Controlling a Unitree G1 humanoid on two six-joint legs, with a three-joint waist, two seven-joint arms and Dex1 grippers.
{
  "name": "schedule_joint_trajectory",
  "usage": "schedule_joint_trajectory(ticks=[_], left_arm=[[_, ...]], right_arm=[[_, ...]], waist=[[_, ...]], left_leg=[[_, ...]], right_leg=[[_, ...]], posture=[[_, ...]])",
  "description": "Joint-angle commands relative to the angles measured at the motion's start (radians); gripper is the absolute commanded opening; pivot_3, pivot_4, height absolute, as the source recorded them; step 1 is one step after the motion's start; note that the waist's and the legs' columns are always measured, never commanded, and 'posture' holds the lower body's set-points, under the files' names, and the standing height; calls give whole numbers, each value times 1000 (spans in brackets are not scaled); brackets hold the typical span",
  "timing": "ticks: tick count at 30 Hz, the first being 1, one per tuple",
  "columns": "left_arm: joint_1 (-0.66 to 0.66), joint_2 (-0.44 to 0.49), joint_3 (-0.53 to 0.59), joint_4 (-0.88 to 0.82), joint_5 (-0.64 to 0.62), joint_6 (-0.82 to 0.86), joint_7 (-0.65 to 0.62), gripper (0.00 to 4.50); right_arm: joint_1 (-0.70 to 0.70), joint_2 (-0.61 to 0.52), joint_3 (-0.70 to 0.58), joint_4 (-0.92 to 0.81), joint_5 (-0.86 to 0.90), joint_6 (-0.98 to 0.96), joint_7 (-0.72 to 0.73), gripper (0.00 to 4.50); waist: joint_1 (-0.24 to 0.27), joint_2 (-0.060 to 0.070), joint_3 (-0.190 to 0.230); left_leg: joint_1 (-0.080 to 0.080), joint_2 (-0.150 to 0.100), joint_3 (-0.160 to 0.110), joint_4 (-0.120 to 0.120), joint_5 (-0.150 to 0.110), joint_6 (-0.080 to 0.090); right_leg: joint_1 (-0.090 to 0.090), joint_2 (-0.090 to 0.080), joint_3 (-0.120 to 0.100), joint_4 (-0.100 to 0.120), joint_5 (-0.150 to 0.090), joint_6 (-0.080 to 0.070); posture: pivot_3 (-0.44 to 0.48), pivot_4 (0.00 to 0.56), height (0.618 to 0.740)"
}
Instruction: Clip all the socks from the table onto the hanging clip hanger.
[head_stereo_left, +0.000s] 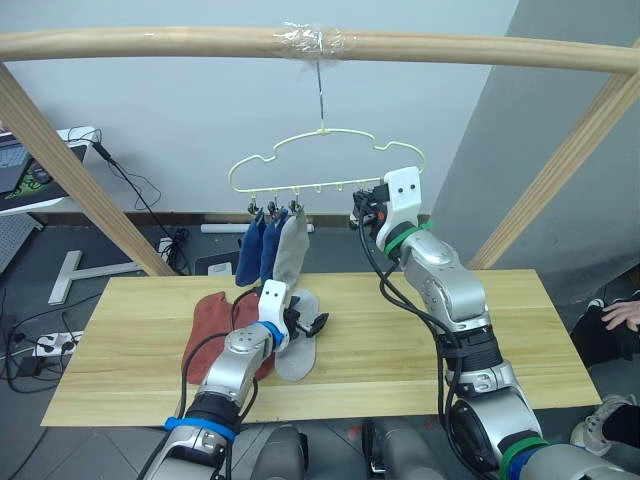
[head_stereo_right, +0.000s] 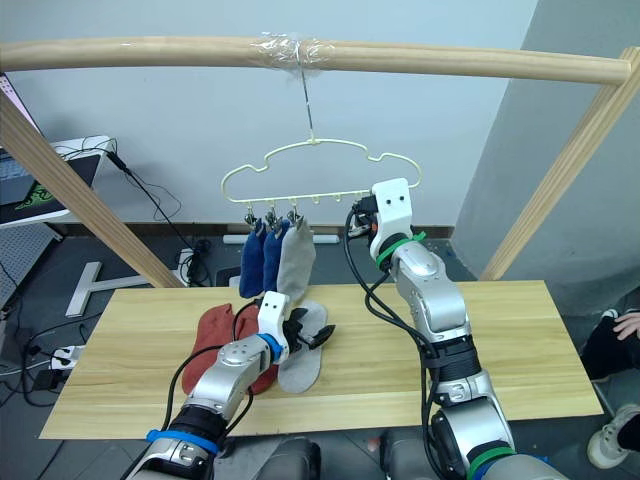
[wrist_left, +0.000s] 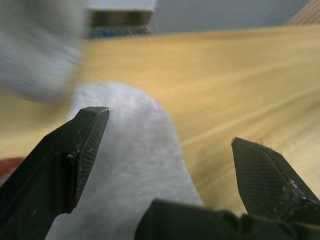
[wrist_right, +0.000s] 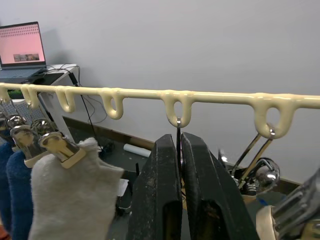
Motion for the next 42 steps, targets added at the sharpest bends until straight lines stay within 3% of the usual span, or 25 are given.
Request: schedule_joint_trajectory(ticks=[1,14,19,23,29,36,42], left_arm=[[-18,8,-5,54,33,-44,-28,3919],[-9,6,-17,77,76,-71,-75,51],[-1,0,-13,55,74,-72,-78,21],[18,-35,21,-59,-1,-35,-105,21],[45,-65,53,-347,-150,81,-183,21],[14,-56,55,-498,-196,143,-183,21],[-52,-78,48,-506,-196,148,-163,21]], right_arm=[[7,-10,-9,-46,6,20,-5,0],[9,-13,-30,-59,14,52,-19,0],[4,-17,-33,-51,15,50,-16,0],[-18,-66,-70,-42,54,88,36,0],[-51,-107,-235,-89,288,417,73,0],[-161,-142,-414,-42,491,716,43,0],[-191,-144,-445,-32,545,784,16,0]], waist=[[-1,0,0],[-1,0,0],[-1,0,0],[0,0,0],[3,0,0],[3,1,0],[3,1,0]], left_leg=[[0,0,0,0,0,0],[1,0,0,0,0,0],[1,0,-1,0,0,0],[0,0,0,0,0,0],[-1,-1,-2,0,0,0],[-1,-1,-2,1,0,0],[-2,-1,-1,0,0,1]], right_leg=[[0,0,0,0,0,0],[1,0,0,0,0,0],[1,0,0,0,0,0],[1,0,0,0,0,0],[1,-1,-1,-1,0,0],[1,0,-1,-1,0,0],[1,0,0,-2,0,0]], posture=[[-54,176,740],[-62,183,740],[-59,184,740],[-52,177,740],[-47,176,740],[-45,164,740],[-42,161,740]])
